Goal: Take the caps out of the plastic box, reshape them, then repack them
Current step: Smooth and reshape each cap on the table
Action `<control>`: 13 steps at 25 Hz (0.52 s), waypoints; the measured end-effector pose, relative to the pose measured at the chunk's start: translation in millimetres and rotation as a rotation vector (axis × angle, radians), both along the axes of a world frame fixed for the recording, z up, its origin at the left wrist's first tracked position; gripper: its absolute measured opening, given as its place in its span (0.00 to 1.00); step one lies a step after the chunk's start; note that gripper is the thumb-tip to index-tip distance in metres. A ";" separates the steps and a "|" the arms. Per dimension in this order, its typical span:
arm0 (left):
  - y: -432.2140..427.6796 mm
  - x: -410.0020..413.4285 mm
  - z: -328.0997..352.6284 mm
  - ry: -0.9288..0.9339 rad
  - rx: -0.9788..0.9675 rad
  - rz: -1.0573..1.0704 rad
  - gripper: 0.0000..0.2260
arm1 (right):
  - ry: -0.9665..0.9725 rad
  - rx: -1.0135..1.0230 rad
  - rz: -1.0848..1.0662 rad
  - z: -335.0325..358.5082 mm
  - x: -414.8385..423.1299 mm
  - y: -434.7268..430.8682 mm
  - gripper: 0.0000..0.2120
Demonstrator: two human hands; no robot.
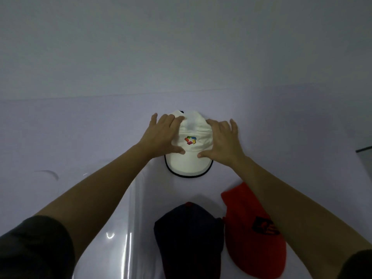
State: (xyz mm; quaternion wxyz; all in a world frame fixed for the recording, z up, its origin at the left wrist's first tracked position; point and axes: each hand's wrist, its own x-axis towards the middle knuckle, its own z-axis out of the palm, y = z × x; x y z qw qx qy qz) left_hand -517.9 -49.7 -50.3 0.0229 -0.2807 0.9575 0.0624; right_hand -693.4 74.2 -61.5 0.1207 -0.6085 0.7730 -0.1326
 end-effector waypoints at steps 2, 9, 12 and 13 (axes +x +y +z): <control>0.6 8.1 -2.4 0.093 -0.154 -0.130 0.36 | 0.148 -0.090 0.042 1.3 0.7 5.7 0.43; -2.4 9.1 16.5 0.264 0.043 -0.405 0.13 | 0.097 -0.164 0.107 11.3 -3.8 11.3 0.26; -5.6 10.8 26.8 0.344 0.328 -0.249 0.14 | -0.426 -0.263 0.035 7.5 -17.6 16.7 0.29; -5.3 10.8 31.6 0.365 0.390 -0.222 0.14 | -0.629 -0.266 -0.011 8.3 -18.6 19.1 0.27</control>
